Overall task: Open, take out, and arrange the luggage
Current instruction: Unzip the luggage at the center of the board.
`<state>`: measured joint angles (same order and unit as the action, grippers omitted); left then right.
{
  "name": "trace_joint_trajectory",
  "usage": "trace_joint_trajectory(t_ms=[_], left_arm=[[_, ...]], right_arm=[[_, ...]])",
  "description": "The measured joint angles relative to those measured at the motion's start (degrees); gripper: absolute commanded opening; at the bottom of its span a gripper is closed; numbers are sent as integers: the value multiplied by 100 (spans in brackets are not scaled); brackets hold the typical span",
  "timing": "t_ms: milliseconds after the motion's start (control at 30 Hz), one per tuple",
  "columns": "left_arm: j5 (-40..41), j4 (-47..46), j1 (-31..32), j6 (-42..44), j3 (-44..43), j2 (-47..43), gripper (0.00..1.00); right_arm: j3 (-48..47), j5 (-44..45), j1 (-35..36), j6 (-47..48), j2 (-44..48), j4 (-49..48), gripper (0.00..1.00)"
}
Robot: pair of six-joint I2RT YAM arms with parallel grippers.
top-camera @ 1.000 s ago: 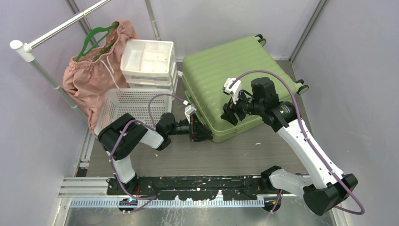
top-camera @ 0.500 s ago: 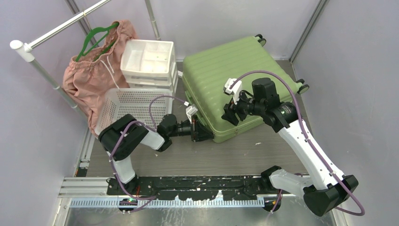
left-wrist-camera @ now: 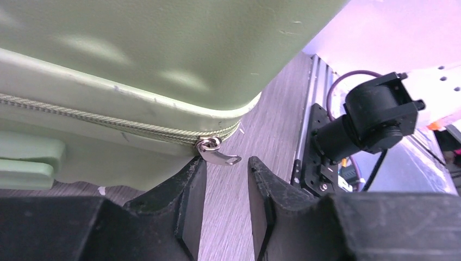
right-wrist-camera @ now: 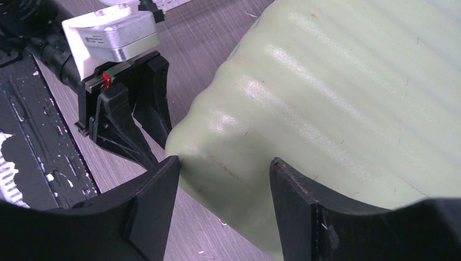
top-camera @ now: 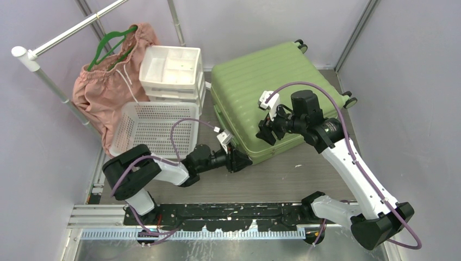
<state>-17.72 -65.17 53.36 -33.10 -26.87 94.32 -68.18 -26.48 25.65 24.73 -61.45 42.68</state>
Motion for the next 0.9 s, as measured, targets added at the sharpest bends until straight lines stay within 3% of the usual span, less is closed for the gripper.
trace_joint_trajectory(t_ms=[333,500,767,900], left_arm=[[1335,997,485,31,-114,-474,31],[2079,1410,551,-144,-144,-647,21],[2371,1576,647,-319,-151,-737,1],[2406,1585,664,-310,-151,-739,0]], right_arm=[[31,-2,0,20,33,-15,66],[37,-2,0,22,37,-20,66],[72,2,0,44,74,-31,66],[87,2,0,46,85,-44,66]])
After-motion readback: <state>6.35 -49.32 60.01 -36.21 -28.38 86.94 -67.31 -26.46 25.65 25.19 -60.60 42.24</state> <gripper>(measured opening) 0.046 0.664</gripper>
